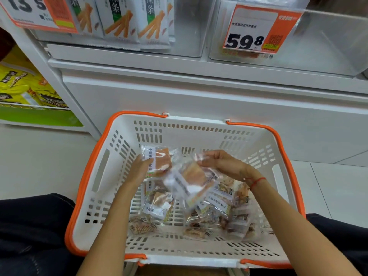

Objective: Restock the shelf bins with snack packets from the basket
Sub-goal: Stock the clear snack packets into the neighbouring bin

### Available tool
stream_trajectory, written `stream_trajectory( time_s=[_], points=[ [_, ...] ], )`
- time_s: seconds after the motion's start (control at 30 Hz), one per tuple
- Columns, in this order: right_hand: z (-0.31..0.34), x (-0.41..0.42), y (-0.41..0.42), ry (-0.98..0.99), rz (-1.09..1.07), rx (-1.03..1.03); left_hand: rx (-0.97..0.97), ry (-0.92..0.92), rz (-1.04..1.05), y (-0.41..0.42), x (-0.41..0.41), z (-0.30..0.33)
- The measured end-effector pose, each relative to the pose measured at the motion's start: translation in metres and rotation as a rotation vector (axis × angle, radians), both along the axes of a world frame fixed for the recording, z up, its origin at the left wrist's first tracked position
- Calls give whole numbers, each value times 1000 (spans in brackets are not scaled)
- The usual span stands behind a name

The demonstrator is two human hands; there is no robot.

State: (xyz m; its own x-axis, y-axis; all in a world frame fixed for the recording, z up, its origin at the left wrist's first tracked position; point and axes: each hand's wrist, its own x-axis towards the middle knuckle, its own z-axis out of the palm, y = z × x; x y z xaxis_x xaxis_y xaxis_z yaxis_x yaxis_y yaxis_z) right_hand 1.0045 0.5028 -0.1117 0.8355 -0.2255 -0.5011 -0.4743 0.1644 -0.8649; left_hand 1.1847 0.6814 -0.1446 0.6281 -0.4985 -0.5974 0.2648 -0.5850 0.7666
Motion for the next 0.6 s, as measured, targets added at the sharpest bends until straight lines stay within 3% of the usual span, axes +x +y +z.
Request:
stream_trajectory(
  time_s=[0.13,0.23,0.43,0.6],
  points=[
    [-6,15,10,-34,-455,-48,-7,21,-65,-13,-21,-2],
    [-18,23,23,-13,-651,-110,-63,76,-10,-16,-24,-1],
    [-33,33,47,-4,-701,-176,-144,151,-41,-20,-31,9],
    [-38,38,52,4,-797,-192,-115,81,-90,-23,-33,4]
  ],
)
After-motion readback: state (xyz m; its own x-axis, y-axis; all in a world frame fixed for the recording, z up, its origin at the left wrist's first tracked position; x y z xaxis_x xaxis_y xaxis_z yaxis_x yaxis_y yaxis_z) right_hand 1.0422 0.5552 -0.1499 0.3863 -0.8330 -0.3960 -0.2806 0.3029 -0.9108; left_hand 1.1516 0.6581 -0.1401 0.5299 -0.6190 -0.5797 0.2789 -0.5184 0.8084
